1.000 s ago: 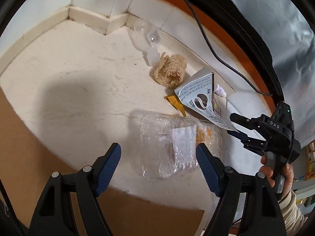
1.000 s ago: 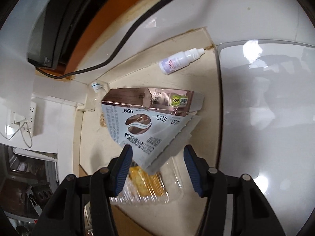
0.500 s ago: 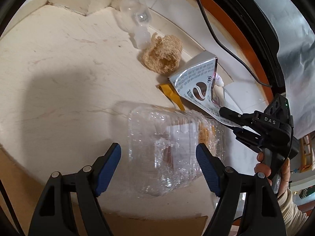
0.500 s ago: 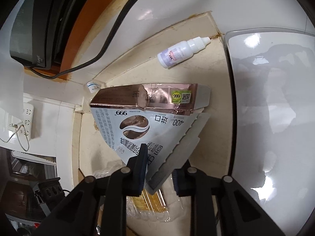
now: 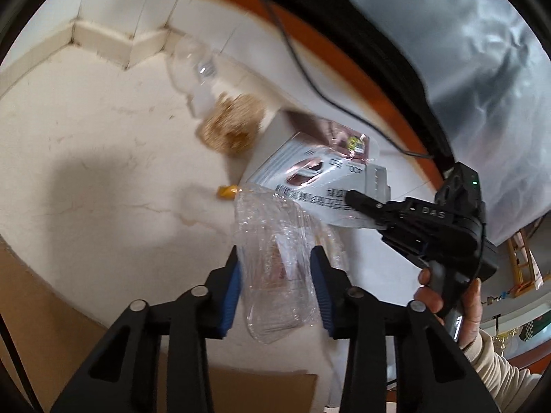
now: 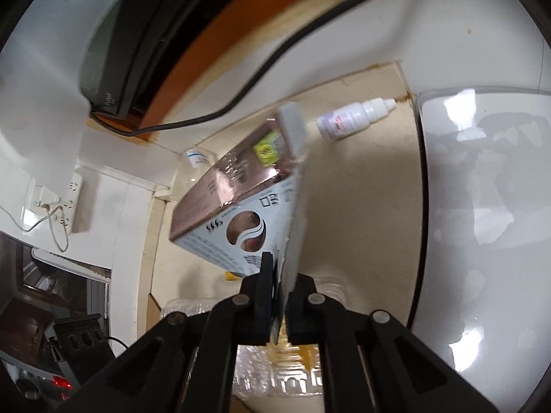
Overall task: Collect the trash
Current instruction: 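Lift the plastic container and coffee wrapper off the counter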
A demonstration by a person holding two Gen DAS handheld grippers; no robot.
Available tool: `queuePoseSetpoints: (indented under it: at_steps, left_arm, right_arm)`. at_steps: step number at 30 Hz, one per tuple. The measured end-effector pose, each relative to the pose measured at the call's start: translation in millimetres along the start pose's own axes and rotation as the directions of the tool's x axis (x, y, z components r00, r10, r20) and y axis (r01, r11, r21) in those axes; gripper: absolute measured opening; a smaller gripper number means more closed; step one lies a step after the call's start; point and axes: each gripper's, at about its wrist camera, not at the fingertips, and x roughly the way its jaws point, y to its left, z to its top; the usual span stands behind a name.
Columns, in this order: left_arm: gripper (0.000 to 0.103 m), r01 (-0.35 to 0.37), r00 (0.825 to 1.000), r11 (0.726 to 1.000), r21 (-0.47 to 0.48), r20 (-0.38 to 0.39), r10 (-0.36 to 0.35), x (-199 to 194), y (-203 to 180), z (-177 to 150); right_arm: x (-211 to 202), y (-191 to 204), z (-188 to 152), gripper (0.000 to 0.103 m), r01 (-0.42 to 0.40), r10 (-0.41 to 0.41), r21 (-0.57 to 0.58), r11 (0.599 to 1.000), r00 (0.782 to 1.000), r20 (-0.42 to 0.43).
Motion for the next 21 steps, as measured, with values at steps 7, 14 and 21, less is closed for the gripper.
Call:
queuePoseSetpoints:
  at_steps: [7, 14, 21]
  left_arm:
    - [0.030, -0.046, 0.998, 0.994, 0.099, 0.037, 0.042, -24.9, -40.7, -4.0]
    - [0.024, -0.033, 0.998, 0.989, 0.145, 0.060, 0.025, -41.1, -67.6, -15.9]
    - [0.024, -0.039, 0.997, 0.976, 0.215, 0.078, 0.022, -61.1, -108.9, -36.1]
  right_arm:
    - [-32.1, 7.8, -1.8, 0.003, -0.008, 0.010, -0.028, 1.000, 0.997, 0.074]
    - [-79.5, 17.0, -11.8, 0.003, 0.005, 0.008, -0.082, 0.997, 0.987, 0.161]
    - [-135.9, 15.5, -36.5, 0.003, 0.071, -0.037, -0.140, 0.988, 0.973, 0.227]
